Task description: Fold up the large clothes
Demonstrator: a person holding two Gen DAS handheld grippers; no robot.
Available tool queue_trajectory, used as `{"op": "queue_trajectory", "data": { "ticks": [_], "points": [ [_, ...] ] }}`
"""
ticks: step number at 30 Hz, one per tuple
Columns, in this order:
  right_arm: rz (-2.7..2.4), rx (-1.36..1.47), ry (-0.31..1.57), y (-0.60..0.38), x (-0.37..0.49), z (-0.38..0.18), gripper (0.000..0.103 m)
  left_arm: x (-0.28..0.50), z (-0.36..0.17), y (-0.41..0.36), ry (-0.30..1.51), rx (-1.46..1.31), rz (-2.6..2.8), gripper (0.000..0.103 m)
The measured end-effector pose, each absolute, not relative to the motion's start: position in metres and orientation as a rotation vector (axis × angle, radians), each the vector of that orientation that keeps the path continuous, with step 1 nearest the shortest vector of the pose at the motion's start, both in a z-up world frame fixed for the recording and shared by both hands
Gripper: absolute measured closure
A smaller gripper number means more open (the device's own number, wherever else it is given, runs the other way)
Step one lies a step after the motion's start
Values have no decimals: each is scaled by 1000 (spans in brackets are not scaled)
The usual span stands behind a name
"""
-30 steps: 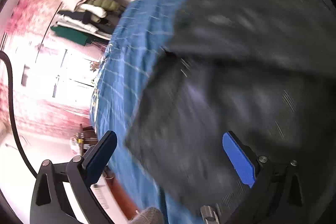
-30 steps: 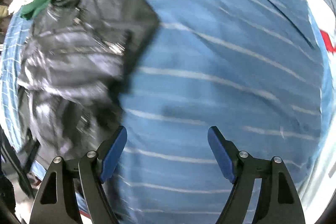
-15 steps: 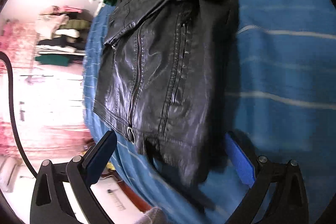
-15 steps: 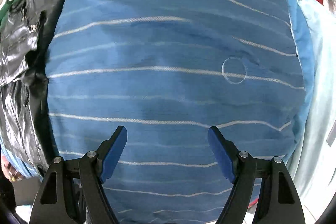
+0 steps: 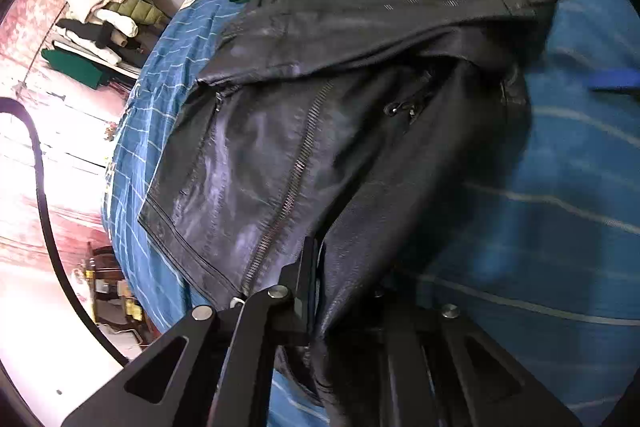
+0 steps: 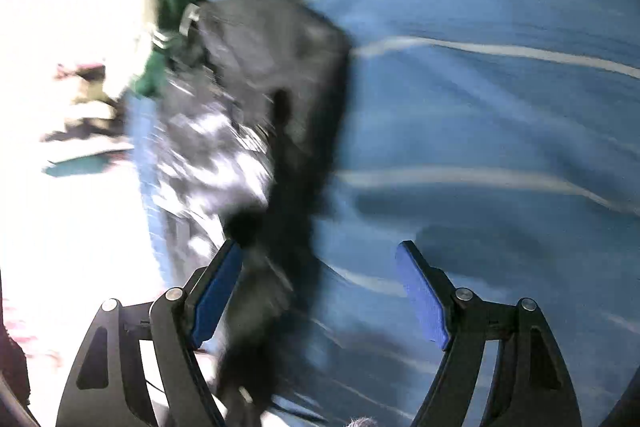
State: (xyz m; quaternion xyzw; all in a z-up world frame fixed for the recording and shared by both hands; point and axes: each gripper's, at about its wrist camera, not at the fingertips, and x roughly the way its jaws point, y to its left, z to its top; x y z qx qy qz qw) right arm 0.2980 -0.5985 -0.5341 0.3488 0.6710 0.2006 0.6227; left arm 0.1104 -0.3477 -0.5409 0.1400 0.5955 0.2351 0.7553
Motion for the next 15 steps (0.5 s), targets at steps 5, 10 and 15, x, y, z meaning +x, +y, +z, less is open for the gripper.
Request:
{"op": "queue_trajectory", "data": {
  "ticks": [5, 10, 15],
  "points": [
    [429, 1138, 1496, -589, 324, -567, 27, 110, -529, -338, 1290, 264, 455, 97],
    [374, 1108, 1454, -573, 343, -541, 72, 108, -514, -322, 1283, 202, 369, 97],
    [350, 964, 1428, -516, 358, -472, 77, 107, -477, -273, 1269, 62, 306, 97]
  ]
}}
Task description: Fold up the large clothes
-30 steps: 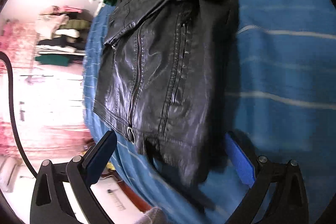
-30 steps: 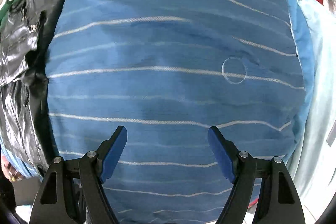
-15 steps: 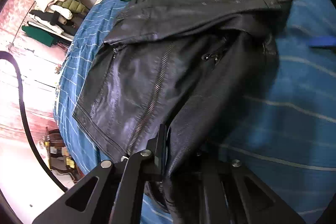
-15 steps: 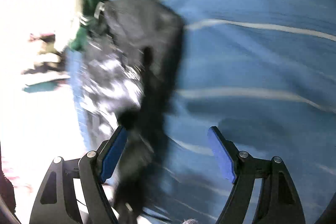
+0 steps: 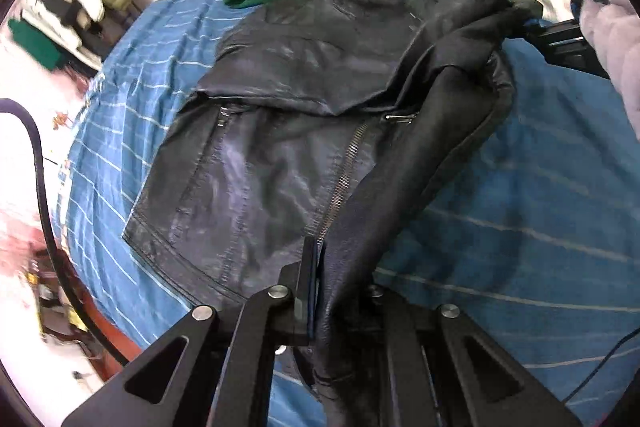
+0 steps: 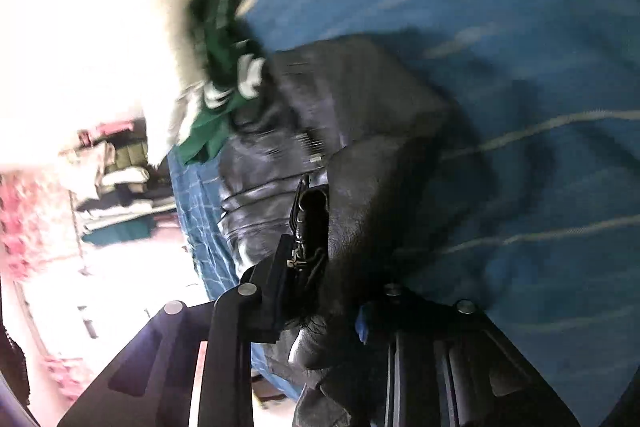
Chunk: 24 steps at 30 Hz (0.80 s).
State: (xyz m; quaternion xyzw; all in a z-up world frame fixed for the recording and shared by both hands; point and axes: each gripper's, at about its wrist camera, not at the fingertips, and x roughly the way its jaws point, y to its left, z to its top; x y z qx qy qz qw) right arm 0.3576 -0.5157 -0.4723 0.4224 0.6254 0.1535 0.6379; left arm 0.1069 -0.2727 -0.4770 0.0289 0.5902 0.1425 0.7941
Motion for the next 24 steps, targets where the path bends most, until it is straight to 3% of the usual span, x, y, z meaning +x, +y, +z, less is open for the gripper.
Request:
{"op": "queue_trajectory", "data": {
  "ticks": [6, 9, 14, 16, 17, 18, 20, 21, 22, 23, 24],
  "points": [
    [419, 781, 1420, -373, 399, -393, 78, 119, -446, -172, 1280, -147, 287, 97],
    [437, 644, 1461, -292, 421, -382, 78, 123, -451, -115, 1295, -239, 299, 91],
    [366, 367, 1587, -156, 450, -417, 77, 123, -494, -24, 1338, -487, 300, 90],
    [339, 247, 1638, -117, 453, -442, 71, 121, -519, 3, 1355, -578, 287, 87],
    [330, 221, 1656, -103, 457, -453, 61, 119, -526, 11, 1350, -608, 279, 85],
    [331, 216, 1682, -90, 459, -464, 50, 117, -534, 19, 1350, -649, 271, 82],
    [380, 219, 1680, -82, 462, -466, 37, 111, -542, 32, 1357, -686, 310, 63],
    [416, 247, 1674, -86, 461, -464, 35, 106, -544, 38, 1357, -686, 345, 56],
    [452, 286, 1669, -94, 459, -461, 35, 100, -545, 43, 1356, -672, 384, 40],
    [490, 345, 1659, -109, 458, -454, 35, 96, -544, 45, 1356, -653, 415, 31],
    [507, 396, 1646, -125, 457, -445, 35, 92, -542, 46, 1347, -632, 443, 31]
  ]
}}
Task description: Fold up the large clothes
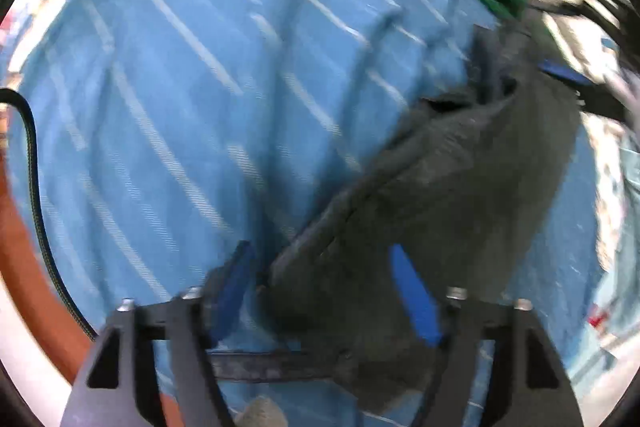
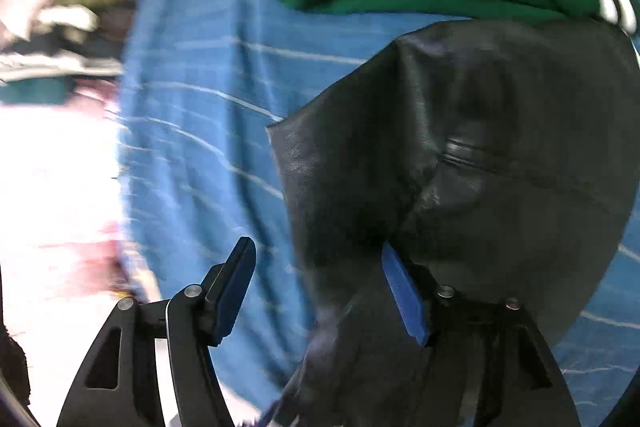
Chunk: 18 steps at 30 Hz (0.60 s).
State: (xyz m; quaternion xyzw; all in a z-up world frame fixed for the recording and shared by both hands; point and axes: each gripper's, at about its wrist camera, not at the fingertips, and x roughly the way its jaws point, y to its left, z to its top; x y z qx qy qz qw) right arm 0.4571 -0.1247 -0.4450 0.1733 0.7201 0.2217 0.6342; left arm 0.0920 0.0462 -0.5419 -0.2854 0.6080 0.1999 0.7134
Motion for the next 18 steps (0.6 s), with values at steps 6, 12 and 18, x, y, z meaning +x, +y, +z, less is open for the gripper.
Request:
{"op": "queue_trajectory", "data": {
  "ticks": [6, 12, 18],
  "points": [
    [294, 486, 1512, -286, 455, -420, 35, 97, -560, 31, 1381, -526, 514, 30],
    [378, 655, 1581, -355, 481, -506, 35, 116, -592, 23, 1410, -510, 599, 25],
    [626, 711, 1518, -318, 508, -555, 63, 139, -597, 11, 1427, -449, 604, 23]
  ]
}}
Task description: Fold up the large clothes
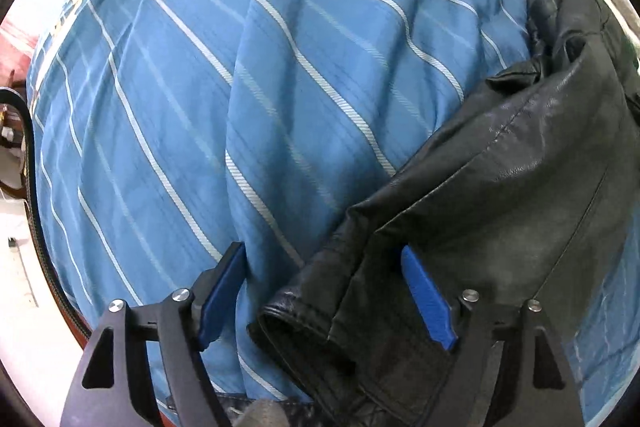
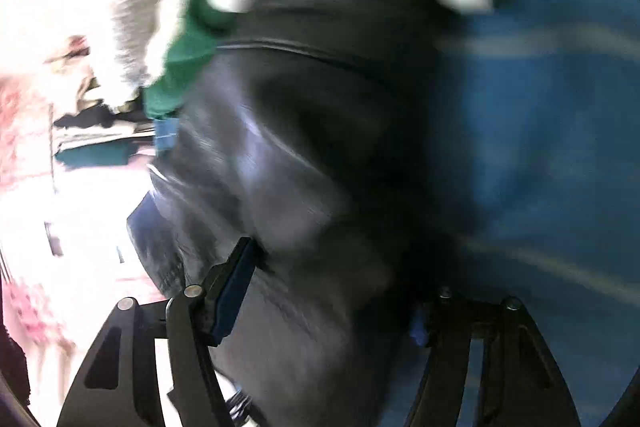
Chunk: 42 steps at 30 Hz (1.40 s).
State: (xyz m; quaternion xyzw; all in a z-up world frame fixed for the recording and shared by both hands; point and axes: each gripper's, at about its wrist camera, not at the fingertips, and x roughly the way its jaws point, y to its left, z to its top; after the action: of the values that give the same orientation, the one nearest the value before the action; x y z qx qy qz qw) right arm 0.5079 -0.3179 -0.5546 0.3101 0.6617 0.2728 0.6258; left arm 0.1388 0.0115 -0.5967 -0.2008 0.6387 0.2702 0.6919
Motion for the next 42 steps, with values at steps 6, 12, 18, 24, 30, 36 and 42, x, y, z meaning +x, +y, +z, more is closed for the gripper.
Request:
{"op": "queue_trajectory", "data": {
  "ticks": [6, 12, 18, 24, 30, 36, 42],
  "points": [
    [488, 1004, 1365, -368, 453, -516, 88, 152, -582, 7, 1440, -388, 612, 23],
    [113, 1203, 1302, -473, 322, -473, 88, 154, -539, 17, 1394, -314, 624, 23],
    [-210, 1118, 1443, -533, 183, -454, 76, 157, -519, -12, 1394, -253, 489, 23],
    [-272, 1013, 1583, -554, 149, -455, 47, 181, -512, -98, 1382, -223, 241, 23],
    [-90, 660, 1424, -532, 204, -385, 57, 242, -545, -179, 1402, -159, 102, 23],
    [237, 535, 1474, -431, 304, -411, 80, 280, -605, -185, 1512, -165, 119, 23],
    [127, 499, 1595, -407, 344, -479, 83, 258, -566, -129, 1439, -266, 228, 23]
  ]
}}
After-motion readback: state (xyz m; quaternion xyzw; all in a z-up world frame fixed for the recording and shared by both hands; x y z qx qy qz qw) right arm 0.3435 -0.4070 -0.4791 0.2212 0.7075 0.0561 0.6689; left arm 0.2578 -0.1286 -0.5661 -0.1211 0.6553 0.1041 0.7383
